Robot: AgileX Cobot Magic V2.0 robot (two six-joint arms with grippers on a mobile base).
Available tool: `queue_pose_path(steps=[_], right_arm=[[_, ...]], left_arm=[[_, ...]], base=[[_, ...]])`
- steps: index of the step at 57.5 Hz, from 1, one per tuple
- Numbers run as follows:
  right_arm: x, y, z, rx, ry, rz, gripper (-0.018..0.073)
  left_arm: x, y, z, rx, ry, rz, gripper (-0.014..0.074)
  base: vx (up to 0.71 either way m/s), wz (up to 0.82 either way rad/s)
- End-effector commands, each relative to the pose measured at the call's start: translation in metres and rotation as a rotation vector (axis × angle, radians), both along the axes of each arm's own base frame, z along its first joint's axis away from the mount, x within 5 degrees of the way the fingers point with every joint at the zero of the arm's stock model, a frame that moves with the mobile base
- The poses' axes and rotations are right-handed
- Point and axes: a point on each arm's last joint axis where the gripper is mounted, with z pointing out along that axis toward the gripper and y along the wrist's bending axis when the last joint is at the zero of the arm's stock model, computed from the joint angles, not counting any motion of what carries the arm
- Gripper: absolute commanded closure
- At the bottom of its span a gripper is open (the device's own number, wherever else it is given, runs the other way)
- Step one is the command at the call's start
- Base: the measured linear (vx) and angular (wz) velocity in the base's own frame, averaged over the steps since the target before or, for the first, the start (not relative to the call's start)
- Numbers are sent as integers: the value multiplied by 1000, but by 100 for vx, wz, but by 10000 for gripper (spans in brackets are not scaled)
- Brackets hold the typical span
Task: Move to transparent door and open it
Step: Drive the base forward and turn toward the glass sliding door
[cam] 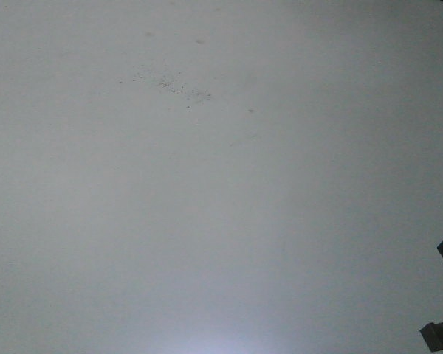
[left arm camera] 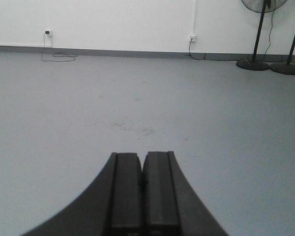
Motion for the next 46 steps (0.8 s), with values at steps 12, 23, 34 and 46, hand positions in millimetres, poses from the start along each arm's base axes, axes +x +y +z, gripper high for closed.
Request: queue_pose_path(steps=[12,23,34,46], right_arm=[[0,-1,3,5,-75,-9,562],[0,-1,3,5,-75,-9,562],[0,-1,3,5,-75,-9,562],[0,-1,3,5,-75,-9,562]], left_arm=[[1,1,-2,-16,-65,11,602],[1,1,-2,-16,-65,11,602],[1,1,-2,-16,-65,11,602],[1,1,-2,-16,-65,11,602]], base=[[0,0],[0,0],[0,1],[1,2]])
